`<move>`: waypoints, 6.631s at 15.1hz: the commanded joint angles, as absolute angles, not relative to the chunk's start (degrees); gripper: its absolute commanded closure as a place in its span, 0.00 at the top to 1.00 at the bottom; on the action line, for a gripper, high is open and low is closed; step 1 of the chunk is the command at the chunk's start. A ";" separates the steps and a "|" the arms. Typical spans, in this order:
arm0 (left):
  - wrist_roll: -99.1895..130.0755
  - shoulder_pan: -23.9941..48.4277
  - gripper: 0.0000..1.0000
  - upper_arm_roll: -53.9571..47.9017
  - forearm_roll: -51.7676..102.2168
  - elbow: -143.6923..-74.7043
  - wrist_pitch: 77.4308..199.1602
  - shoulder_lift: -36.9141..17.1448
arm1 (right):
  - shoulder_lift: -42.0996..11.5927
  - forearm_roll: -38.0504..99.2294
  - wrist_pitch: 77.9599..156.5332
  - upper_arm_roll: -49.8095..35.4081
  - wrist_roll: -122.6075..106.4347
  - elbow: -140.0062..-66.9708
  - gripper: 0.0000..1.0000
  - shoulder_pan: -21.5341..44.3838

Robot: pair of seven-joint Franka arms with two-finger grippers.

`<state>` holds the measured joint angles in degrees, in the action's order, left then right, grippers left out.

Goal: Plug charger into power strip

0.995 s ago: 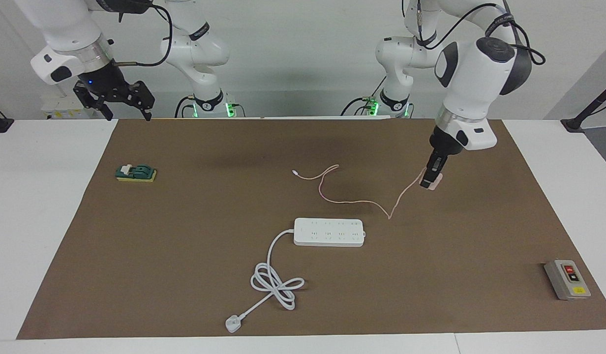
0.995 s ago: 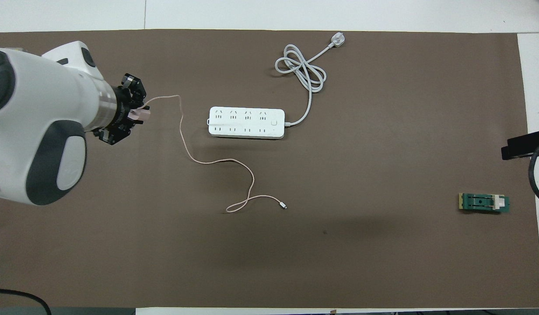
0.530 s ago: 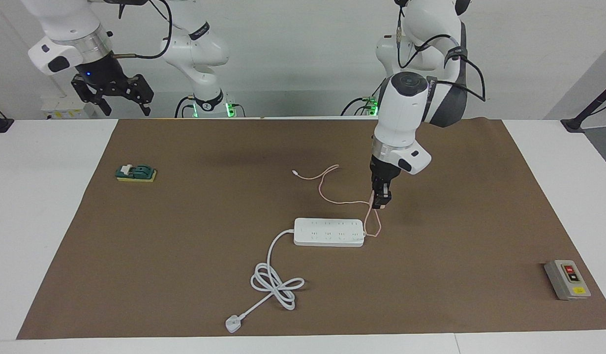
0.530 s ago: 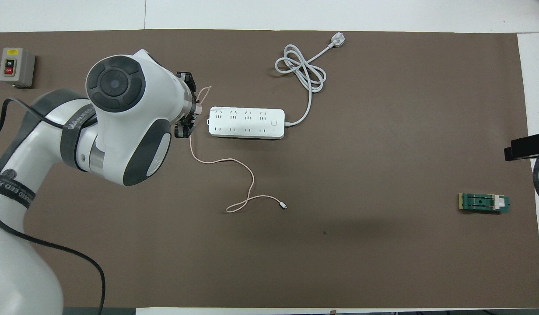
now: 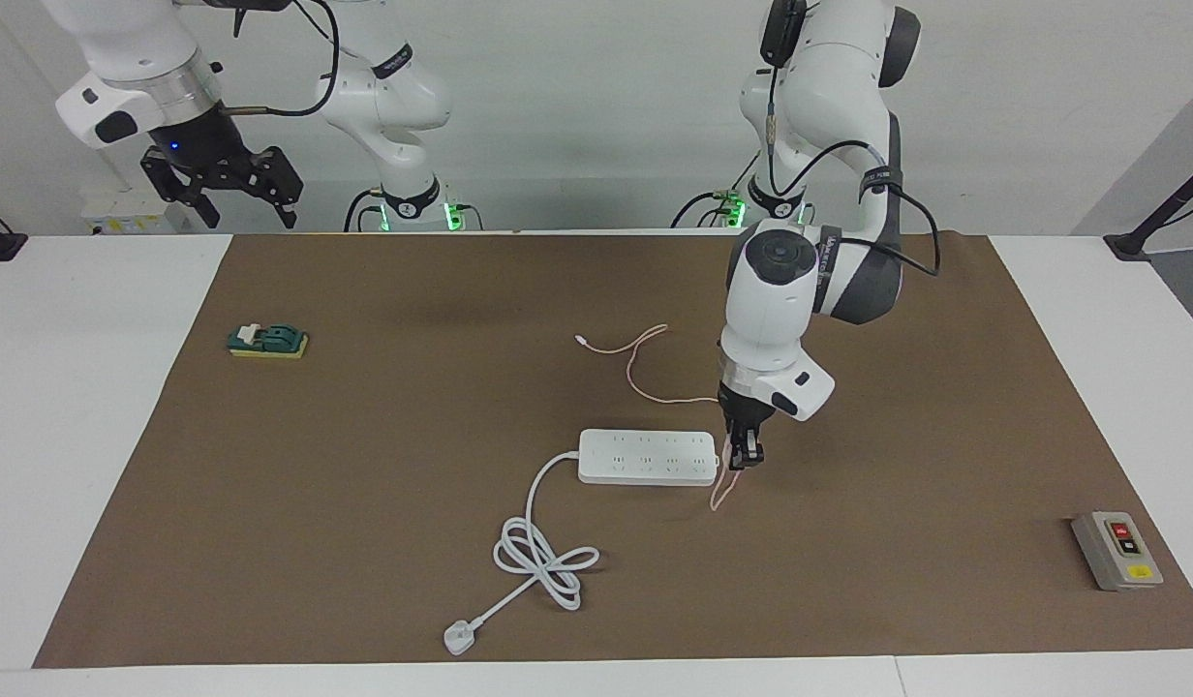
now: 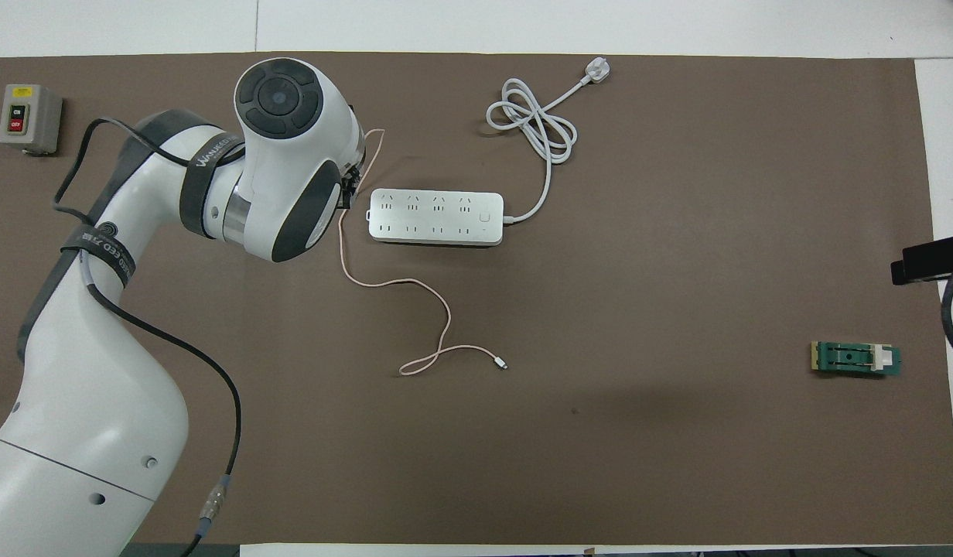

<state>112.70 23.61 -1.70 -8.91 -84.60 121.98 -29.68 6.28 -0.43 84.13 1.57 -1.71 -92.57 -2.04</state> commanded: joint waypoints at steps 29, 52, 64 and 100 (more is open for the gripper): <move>114.35 25.58 0.00 -2.46 -0.97 -83.07 112.59 -32.60 | 7.47 -2.29 84.11 1.58 -5.10 -93.96 1.00 -2.11; 110.92 25.84 0.00 -2.29 -1.14 -83.66 111.00 -30.77 | 7.47 -2.29 83.85 1.58 -5.01 -93.78 1.00 -2.46; 111.71 26.02 0.00 -2.11 -1.14 -90.96 117.86 -27.95 | 7.65 -2.29 83.76 1.58 -5.01 -93.69 1.00 -2.37; 110.39 26.19 0.00 -2.46 -2.64 -92.72 118.48 -28.04 | 9.14 -2.29 83.85 1.49 -5.98 -94.83 1.00 -2.64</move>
